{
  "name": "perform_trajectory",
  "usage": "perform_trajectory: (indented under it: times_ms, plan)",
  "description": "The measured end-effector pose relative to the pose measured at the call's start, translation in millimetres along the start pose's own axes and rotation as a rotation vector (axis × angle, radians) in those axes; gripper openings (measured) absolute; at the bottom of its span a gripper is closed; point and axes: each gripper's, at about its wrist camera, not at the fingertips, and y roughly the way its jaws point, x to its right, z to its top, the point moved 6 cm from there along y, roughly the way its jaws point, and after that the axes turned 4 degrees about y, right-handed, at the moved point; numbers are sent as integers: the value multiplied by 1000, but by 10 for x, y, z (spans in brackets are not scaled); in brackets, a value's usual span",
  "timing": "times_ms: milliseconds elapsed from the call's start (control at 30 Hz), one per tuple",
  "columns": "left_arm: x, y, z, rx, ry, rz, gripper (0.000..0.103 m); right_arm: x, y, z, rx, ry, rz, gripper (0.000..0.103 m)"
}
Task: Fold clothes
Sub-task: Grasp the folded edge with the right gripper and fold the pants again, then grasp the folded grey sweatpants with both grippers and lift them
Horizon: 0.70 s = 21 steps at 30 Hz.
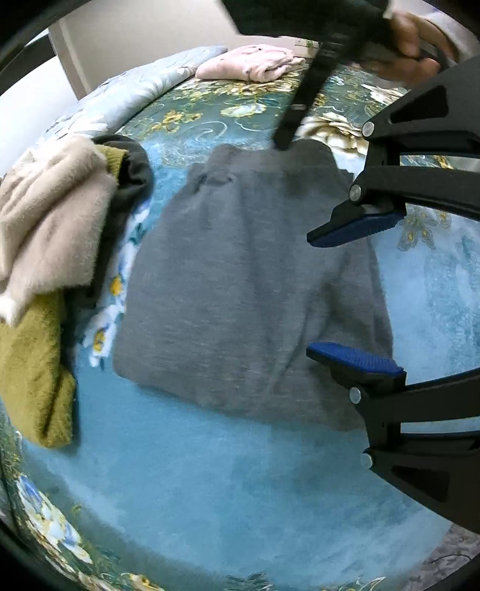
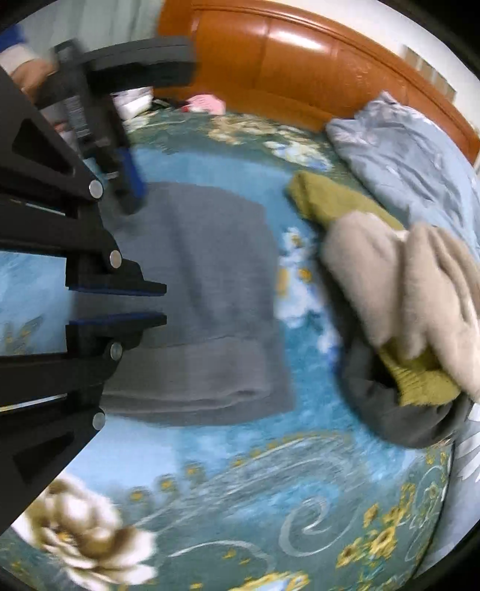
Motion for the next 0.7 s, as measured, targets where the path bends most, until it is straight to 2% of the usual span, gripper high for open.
perform_trajectory:
  times_ms: [133, 333, 500, 567, 633, 667, 700]
  plan:
    - [-133, 239, -128, -32, -27, 42, 54, 145, 119, -109, -25, 49, -7, 10]
    - [-142, 433, -96, -61, -21, 104, 54, 336, 292, -191, -54, 141, 6, 8]
    - [-80, 245, -64, -55, -32, 84, 53, 485, 417, -251, -79, 218, 18, 9]
    - [-58, 150, -52, -47, -38, 71, 53, 468, 287, -209, -75, 241, 38, 9]
    - [-88, -33, -28, -3, -48, 38, 53, 464, 126, -143, -19, 224, 42, 17]
    - [-114, -97, -13, 12, -51, 29, 53, 473, 58, -112, 6, 217, 40, 30]
    - [-145, -147, 7, 23, -53, 23, 53, 492, 1, -81, 28, 215, 40, 54]
